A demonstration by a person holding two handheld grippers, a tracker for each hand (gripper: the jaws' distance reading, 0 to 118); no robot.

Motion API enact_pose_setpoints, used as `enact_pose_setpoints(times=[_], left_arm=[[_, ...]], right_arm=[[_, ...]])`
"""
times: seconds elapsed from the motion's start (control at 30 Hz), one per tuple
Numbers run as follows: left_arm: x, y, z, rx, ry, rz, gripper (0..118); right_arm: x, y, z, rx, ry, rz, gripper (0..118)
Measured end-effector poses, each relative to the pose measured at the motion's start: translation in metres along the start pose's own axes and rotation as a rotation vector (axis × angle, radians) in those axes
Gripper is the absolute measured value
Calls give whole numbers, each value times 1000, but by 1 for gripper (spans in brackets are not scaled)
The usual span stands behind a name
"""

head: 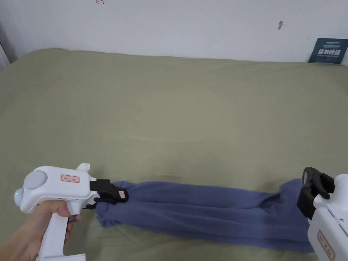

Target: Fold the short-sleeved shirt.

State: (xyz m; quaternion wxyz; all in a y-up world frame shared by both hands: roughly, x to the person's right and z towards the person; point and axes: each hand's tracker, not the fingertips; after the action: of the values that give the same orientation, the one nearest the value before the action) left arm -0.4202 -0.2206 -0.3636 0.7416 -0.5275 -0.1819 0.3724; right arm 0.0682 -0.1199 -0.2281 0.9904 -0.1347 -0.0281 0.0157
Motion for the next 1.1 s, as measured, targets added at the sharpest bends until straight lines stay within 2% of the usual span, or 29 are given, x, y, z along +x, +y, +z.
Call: enact_pose_setpoints(times=[0.2,0.4,0.47,0.53,0.63,0.7,0.77,0.8,0.97,1.03,1.1], left_arm=[[-2,6,39,53,-18,1,6],[0,1,107,167,92,23,6],[10,0,120,193,110,-63,6],[26,1,123,185,118,-68,6],[64,-3,111,192,134,-113,6],[88,-7,100,166,203,-229,6],[114,-12,83,159,195,-263,6],[127,-15,73,161,166,-200,6],[175,-27,14,77,219,-340,6],[186,-32,-13,62,178,-284,6],[195,-39,-42,38,201,-288,6]], right_arm=[[3,10,-1,13,8,-9,0],[-4,15,-2,34,38,-6,0],[-9,16,-3,37,49,0,0],[-12,15,-2,33,59,-8,0],[-16,13,-2,31,68,-10,0],[-18,13,-1,27,73,-9,0],[-18,13,-1,24,78,-5,0],[-18,13,0,23,78,-4,0],[-17,14,0,29,78,2,0],[-15,14,1,32,79,-1,0],[-13,14,2,33,77,2,0]])
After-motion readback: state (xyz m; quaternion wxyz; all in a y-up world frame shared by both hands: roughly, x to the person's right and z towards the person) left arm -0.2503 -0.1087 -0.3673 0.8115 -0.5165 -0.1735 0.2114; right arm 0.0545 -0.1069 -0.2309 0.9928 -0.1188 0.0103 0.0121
